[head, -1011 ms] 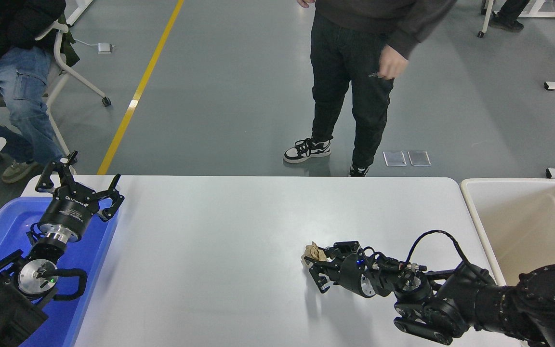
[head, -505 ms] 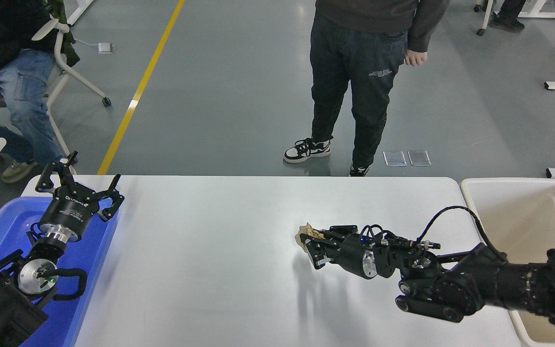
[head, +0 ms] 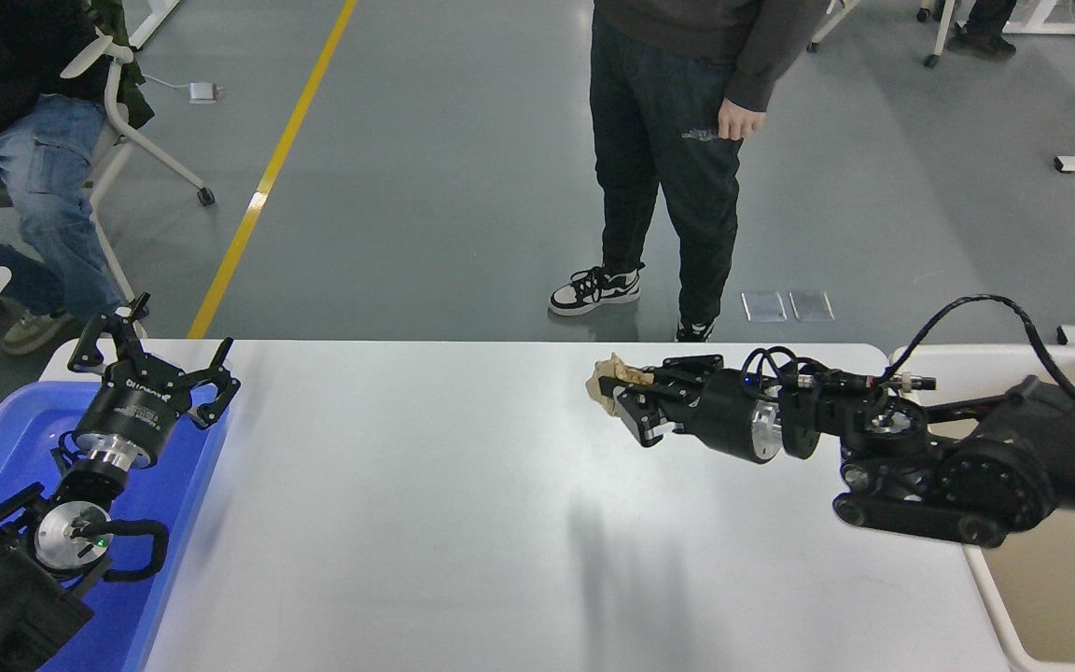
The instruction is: Clean the table surface
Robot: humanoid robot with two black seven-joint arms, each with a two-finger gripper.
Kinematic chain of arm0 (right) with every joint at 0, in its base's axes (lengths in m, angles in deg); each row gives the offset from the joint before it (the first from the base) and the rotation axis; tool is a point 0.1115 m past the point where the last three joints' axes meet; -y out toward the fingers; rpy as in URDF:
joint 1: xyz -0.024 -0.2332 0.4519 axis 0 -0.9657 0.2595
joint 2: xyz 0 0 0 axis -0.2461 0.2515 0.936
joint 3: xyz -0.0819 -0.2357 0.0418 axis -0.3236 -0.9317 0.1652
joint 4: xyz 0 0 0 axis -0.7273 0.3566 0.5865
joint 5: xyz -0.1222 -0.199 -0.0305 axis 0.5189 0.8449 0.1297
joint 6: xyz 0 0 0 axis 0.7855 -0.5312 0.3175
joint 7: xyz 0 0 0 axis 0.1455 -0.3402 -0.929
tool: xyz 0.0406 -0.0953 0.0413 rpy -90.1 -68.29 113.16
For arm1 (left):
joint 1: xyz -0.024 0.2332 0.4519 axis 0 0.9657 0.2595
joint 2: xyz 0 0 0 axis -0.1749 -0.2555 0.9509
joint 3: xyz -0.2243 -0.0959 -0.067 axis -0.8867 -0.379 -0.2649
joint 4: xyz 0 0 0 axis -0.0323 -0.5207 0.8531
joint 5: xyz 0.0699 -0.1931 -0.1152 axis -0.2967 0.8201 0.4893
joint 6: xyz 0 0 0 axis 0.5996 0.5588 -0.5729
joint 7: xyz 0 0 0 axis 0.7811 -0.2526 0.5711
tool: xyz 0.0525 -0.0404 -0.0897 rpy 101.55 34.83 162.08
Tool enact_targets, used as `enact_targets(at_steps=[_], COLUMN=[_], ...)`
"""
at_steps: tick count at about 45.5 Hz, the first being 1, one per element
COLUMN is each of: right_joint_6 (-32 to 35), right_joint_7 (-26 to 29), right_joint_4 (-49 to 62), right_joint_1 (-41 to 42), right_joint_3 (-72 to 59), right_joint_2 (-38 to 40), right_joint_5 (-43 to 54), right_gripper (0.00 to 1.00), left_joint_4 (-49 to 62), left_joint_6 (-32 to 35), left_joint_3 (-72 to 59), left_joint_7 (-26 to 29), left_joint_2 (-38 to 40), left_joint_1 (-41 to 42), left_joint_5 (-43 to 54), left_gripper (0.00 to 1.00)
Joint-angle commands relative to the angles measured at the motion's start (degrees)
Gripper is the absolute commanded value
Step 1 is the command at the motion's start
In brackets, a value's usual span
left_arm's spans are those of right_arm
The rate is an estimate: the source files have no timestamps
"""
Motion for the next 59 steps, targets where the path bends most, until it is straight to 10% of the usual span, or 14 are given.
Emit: enact_targets(at_steps=[1,59], right_joint_6=[3.23,3.94], right_joint_7=[-1.65,-3.68], right_joint_4=[-4.69,3.39], right_joint_1=[8.94,0.77], right_joint_3=[-0.74,0.67], right_joint_2=[4.81,31.53], right_joint_5=[-2.43,-6.12], right_gripper=[0.00,0.00], left_joint_4=[0.00,0.00], left_joint_6=[0.00,0.00], left_joint_3=[0.00,0.00], left_joint_7=[0.03,-0.06], left_joint_2=[0.00,0.00], left_joint_1=[0.00,0.00], left_joint_5=[-0.05,0.04], left_gripper=[1.00,1.00])
